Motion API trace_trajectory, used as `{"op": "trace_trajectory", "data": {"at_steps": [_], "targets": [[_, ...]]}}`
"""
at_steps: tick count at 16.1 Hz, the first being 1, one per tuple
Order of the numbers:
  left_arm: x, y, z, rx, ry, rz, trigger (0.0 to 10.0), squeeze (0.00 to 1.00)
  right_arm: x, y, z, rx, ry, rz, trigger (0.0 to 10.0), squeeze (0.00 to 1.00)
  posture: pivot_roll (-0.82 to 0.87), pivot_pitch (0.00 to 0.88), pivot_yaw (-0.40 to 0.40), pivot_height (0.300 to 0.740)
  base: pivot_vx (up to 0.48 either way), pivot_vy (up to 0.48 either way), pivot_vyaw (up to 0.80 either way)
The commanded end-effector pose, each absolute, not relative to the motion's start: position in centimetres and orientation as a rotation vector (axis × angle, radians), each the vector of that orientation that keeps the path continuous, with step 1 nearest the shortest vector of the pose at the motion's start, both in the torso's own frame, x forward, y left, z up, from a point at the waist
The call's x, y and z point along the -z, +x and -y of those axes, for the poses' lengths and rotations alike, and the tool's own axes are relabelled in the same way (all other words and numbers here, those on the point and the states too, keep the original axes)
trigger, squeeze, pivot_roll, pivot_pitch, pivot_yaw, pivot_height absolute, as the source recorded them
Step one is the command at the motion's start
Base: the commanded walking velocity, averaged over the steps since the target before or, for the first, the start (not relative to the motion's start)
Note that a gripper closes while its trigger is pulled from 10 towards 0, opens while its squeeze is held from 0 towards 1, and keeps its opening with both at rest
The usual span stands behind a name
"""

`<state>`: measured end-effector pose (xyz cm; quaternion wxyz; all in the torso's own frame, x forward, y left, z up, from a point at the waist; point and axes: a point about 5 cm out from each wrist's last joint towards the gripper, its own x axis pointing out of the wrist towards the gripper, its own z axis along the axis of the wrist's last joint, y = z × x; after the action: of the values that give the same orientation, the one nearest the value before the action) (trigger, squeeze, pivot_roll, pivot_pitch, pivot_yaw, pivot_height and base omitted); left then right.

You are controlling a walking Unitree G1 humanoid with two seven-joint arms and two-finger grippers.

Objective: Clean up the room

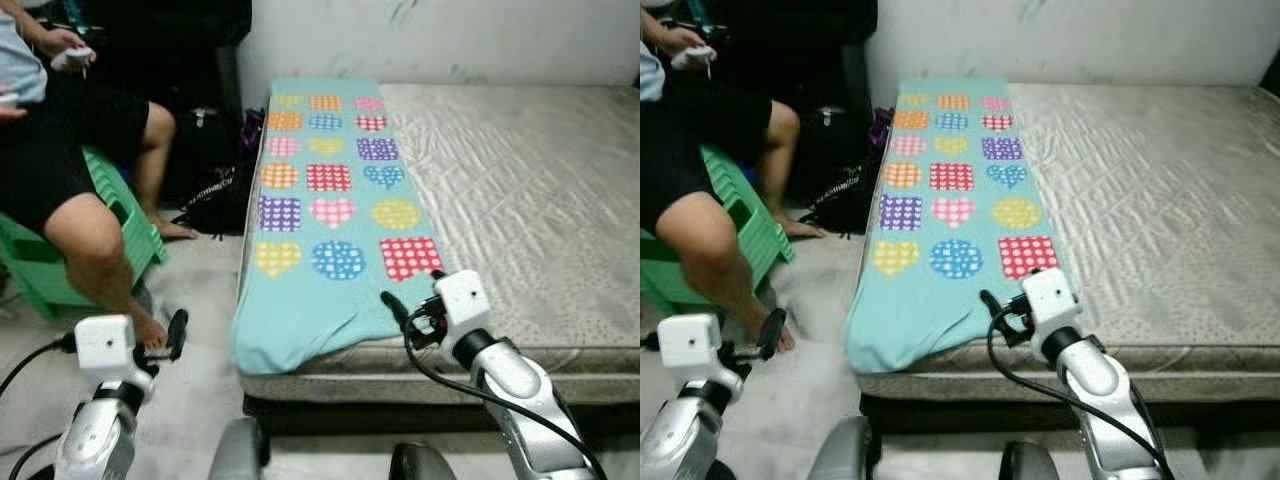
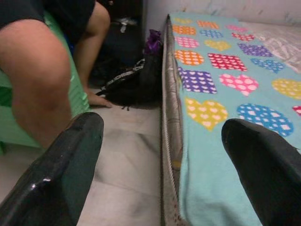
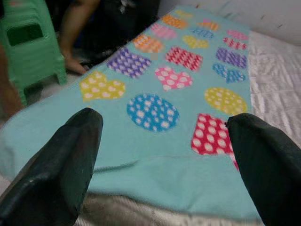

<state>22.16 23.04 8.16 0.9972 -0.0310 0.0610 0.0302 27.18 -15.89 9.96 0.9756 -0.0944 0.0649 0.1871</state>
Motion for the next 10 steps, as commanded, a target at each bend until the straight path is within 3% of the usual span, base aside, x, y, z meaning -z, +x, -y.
{"op": "trace_trajectory", "data": {"at_steps": [1, 10], "targets": [[-7.9, 22.3, -22.8, -0.051, -0.077, -0.14, 10.0, 0.0, -10.5, 27.4, 16.3, -0.358, -0.206, -0.109, 10.0, 0.0, -0.13, 0.046, -0.019, 0.623, 0.0, 0.0, 0.0], [-7.9, 23.8, -22.3, -0.013, -0.129, -0.149, 10.0, 0.0, -10.9, 27.7, 16.1, -0.326, -0.176, -0.089, 10.0, 0.0, -0.15, 0.054, -0.012, 0.571, 0.0, 0.0, 0.0]]}}
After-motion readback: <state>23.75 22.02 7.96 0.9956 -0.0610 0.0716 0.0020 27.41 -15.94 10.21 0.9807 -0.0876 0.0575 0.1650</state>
